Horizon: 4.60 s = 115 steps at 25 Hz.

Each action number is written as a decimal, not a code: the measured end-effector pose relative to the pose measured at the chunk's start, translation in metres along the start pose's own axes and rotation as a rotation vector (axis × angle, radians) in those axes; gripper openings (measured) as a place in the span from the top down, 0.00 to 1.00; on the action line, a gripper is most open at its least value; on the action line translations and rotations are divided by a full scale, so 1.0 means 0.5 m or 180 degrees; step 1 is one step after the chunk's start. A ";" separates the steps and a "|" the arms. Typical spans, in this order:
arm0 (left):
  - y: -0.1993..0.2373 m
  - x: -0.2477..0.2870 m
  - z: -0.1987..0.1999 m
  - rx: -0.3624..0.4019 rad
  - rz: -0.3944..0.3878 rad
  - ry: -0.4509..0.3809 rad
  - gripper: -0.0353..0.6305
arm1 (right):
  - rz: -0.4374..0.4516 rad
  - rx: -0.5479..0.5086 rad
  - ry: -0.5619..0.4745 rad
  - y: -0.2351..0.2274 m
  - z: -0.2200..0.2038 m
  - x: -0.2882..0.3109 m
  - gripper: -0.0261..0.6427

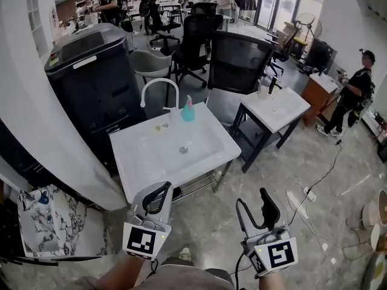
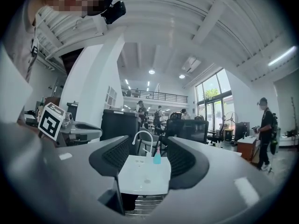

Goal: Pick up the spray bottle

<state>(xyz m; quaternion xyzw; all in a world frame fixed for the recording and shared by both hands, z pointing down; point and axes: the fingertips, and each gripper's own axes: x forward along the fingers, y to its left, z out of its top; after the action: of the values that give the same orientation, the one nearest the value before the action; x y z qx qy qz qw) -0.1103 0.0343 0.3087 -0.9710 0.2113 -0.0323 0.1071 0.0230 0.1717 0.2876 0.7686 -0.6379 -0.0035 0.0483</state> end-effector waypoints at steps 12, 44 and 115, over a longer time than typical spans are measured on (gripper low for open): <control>0.115 0.122 -0.083 0.0026 0.0130 0.0074 0.95 | 0.0267 -0.0010 0.0025 -0.010 -0.028 0.211 0.55; 0.256 0.626 -0.122 0.0060 0.1310 0.0620 0.95 | 0.1820 0.0047 0.0220 -0.339 -0.100 0.779 0.55; 0.537 0.697 -0.546 -0.0371 0.1293 0.1326 0.95 | 0.0462 0.0280 0.1266 -0.171 -0.589 1.349 0.60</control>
<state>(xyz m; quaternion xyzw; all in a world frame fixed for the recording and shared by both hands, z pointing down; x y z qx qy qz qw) 0.0684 -0.4026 0.5211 -0.8858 0.4203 -0.1966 0.0098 0.2521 -0.4536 0.6120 0.7075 -0.6690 0.1796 0.1397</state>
